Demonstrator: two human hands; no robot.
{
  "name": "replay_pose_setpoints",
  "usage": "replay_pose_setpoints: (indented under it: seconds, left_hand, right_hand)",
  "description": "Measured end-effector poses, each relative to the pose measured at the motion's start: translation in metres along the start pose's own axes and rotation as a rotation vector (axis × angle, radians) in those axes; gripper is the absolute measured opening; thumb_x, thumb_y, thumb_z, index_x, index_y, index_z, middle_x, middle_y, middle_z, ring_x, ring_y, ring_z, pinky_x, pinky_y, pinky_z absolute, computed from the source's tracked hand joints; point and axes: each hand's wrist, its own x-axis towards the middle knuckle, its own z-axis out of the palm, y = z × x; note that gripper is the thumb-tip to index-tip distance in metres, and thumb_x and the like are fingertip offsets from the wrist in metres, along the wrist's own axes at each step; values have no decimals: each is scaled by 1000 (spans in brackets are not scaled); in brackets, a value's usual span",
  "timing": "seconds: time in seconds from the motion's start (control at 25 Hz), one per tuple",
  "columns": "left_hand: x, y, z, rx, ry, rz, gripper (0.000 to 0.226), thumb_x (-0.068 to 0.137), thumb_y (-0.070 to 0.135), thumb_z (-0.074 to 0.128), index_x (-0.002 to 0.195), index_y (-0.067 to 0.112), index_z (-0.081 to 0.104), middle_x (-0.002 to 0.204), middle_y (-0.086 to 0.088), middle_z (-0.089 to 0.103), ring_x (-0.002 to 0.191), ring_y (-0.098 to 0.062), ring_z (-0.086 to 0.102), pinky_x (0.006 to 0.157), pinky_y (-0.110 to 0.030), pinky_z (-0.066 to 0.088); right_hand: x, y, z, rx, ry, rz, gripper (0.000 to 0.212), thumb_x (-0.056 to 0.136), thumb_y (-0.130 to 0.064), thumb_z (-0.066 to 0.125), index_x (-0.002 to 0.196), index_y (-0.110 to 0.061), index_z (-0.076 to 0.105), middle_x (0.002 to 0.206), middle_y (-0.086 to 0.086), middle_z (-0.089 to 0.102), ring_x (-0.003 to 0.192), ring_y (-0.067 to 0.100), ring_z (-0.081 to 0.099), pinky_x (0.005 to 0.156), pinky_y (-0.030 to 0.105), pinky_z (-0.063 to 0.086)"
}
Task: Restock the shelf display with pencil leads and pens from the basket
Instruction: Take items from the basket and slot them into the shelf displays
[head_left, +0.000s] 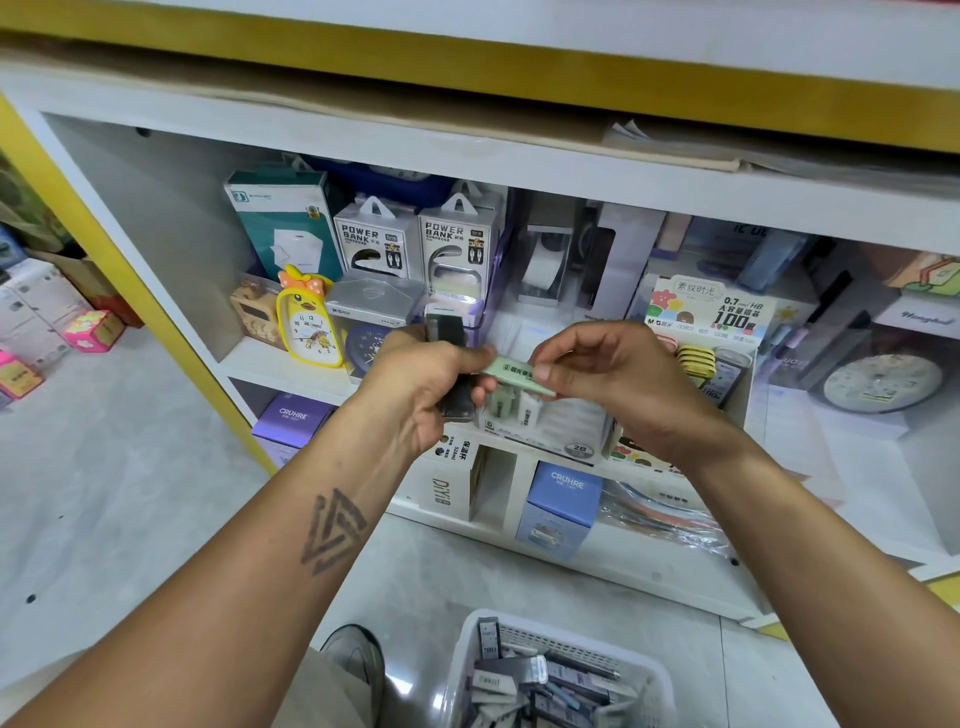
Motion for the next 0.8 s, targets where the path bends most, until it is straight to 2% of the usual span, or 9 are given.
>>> replay_pose_setpoints:
  seconds: [0.2,0.32,0.36,0.44,0.52,0.64,0.8]
  left_hand:
    - [-6,-1,3,102,-96,3,29,75,-5,78,93,6,58,54,-6,62,38,-13,51,36,-18,40]
    - [-5,3,4,13,-49,-23,15,86,3,70,97,1,62,69,-16,66,41,-18,52,38,-20,42]
    - [-4,5,3,-20,-28,-38,16,90,6,65,104,0,62,74,-18,66,42,-20,53,39,-21,43]
    - [-1,7,-2,-77,-14,-70,27,95,12,55,119,-1,59,77,-18,64,47,-23,55,42,-23,45]
    - [-1,8,-6,-119,-21,-92,32,97,14,48,123,-1,57,78,-18,62,52,-25,57,45,-26,48]
    - [-2,8,-9,-136,-11,-107,26,98,12,43,113,1,60,79,-19,63,58,-28,59,51,-31,52]
    - [-1,6,-10,-112,-7,-112,32,100,11,40,121,-4,58,80,-19,63,58,-27,59,48,-30,51]
  right_hand:
    - [4,1,8,-203,-54,-3,22,78,-6,82,96,-7,69,88,19,70,78,21,61,77,35,50]
    - [8,2,6,-209,-14,6,40,84,-1,75,118,-20,64,84,14,64,67,16,64,63,27,52]
    - [9,4,5,-248,41,-21,42,88,0,71,123,-23,63,84,9,63,65,16,68,62,28,56]
    - [13,11,3,-373,184,-102,30,95,-3,62,120,-18,64,84,1,65,71,15,74,71,37,62]
    - [16,19,4,-504,285,-153,22,100,-11,57,118,-20,64,86,-1,71,79,9,74,80,41,61]
    - [19,30,11,-683,290,-208,20,100,-18,55,118,-28,56,92,0,73,85,16,71,80,41,58]
    - [24,43,20,-814,275,-245,15,96,-16,62,110,-21,60,93,4,73,85,26,68,77,43,57]
